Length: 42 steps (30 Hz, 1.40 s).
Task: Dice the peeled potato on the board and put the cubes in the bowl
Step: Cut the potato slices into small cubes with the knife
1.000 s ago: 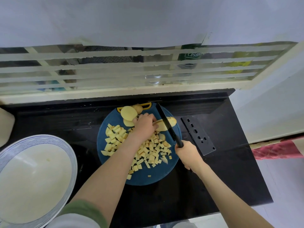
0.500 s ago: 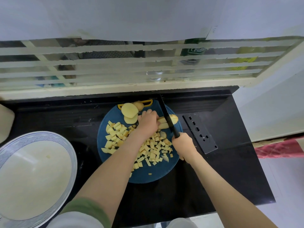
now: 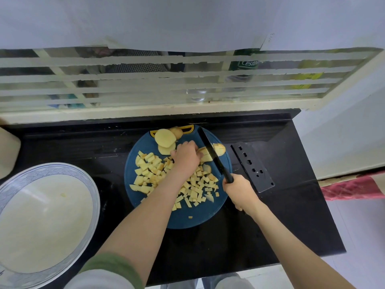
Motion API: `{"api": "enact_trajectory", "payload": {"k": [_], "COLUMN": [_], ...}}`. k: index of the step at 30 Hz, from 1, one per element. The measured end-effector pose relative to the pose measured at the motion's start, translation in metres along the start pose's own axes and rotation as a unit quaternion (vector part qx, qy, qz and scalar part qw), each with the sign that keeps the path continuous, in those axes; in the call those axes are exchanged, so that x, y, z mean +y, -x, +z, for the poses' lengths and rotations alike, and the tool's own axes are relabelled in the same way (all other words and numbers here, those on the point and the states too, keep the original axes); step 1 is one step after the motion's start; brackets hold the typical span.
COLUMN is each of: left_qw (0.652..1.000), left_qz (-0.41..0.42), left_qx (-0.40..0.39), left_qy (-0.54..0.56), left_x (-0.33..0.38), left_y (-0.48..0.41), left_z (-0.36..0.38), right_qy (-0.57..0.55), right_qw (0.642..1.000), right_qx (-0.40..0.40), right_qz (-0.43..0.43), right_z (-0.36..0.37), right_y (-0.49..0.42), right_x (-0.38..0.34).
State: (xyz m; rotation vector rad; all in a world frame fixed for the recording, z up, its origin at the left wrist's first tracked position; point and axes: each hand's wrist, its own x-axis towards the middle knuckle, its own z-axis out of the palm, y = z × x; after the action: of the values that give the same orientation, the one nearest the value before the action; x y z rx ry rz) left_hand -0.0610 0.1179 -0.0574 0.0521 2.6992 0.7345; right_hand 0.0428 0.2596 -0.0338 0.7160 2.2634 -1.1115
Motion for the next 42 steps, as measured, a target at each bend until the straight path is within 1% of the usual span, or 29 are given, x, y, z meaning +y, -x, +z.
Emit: {"api": "enact_trajectory", "payload": {"k": [3, 8, 18, 23, 29, 34, 38, 40, 42], "left_qw": [1.0, 1.0, 1.0, 0.999, 0.999, 0.999, 0.998, 0.998, 0.998], "left_qz": [-0.003, -0.013, -0.012, 0.006, 0.027, 0.036, 0.054, 0.054, 0.049], "left_qx": [0.006, 0.015, 0.021, 0.026, 0.033, 0.026, 0.015, 0.01, 0.004], "left_qy": [-0.006, -0.004, -0.013, -0.026, -0.03, -0.028, -0.038, -0.042, -0.047], "left_x": [0.001, 0.002, 0.001, 0.001, -0.002, -0.002, 0.0, 0.001, 0.003], "left_y": [-0.001, -0.003, -0.004, -0.003, -0.002, -0.001, 0.0, 0.0, 0.0], "left_z": [0.002, 0.005, 0.008, 0.009, 0.01, 0.007, 0.005, 0.005, 0.006], "right_qy": [0.031, 0.005, 0.018, 0.066, 0.101, 0.06, -0.055, -0.056, -0.018], "right_qw": [0.999, 1.0, 1.0, 0.998, 0.995, 0.998, 0.998, 0.998, 1.0], "right_qx": [0.007, 0.019, 0.015, -0.001, 0.025, 0.022, -0.004, -0.012, -0.012], "right_qz": [-0.011, -0.003, -0.017, -0.009, -0.009, -0.016, 0.024, 0.023, 0.012], "right_z": [0.001, 0.005, 0.004, 0.005, 0.013, 0.008, 0.012, 0.011, 0.007], "right_y": [-0.002, 0.0, -0.002, -0.007, -0.013, -0.014, -0.008, -0.006, -0.006], "right_x": [0.0, 0.004, 0.003, 0.002, -0.001, -0.005, 0.0, 0.001, 0.0]}}
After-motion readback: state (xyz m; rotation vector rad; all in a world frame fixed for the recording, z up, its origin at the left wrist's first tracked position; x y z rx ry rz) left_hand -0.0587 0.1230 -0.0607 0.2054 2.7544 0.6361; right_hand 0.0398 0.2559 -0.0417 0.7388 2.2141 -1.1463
